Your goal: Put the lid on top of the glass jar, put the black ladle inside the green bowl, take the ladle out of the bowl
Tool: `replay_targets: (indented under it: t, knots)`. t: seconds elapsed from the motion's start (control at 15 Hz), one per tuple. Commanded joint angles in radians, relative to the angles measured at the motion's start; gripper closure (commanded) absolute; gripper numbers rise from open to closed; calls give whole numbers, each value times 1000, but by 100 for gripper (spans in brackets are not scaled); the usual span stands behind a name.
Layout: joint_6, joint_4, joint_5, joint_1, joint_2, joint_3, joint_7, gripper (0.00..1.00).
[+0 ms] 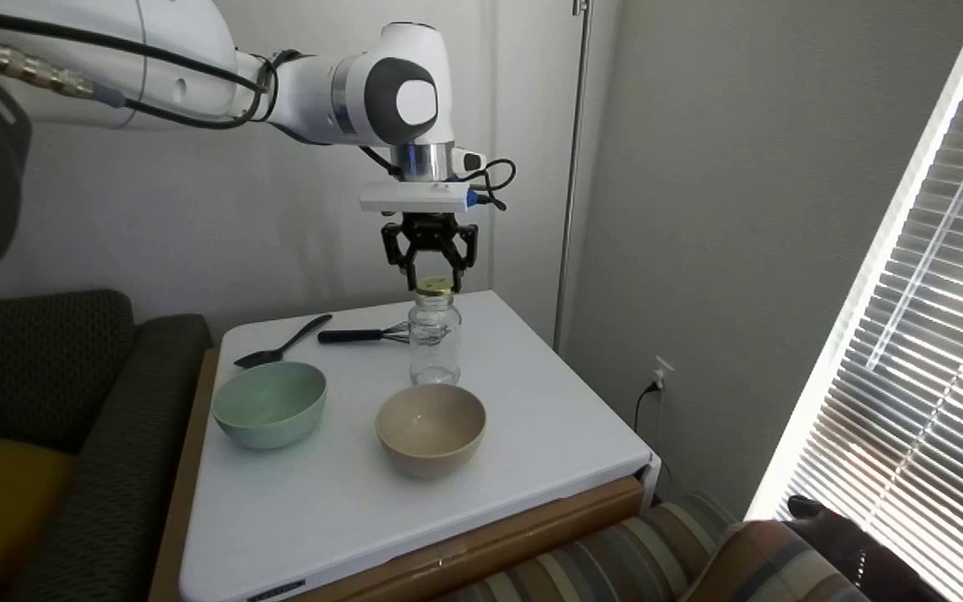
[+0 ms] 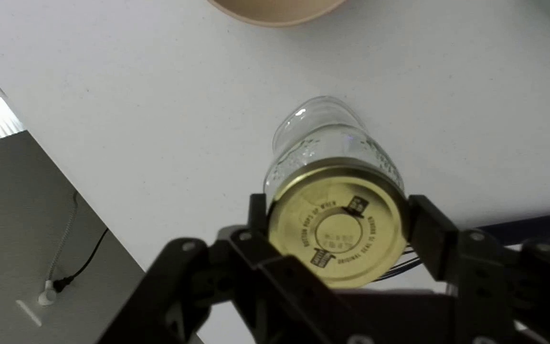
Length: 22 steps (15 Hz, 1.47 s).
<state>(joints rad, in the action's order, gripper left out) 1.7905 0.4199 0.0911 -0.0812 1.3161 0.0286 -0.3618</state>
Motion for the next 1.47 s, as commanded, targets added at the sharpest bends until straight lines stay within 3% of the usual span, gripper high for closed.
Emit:
replay_targets:
  t: [0.0,0.93,1.4]
  knots:
    - [21,12,-23,13,-5,20,-6,53]
    - [128,11,-20,17,33,20,-4,53]
    - [92,20,-26,17,13,26,-5,53]
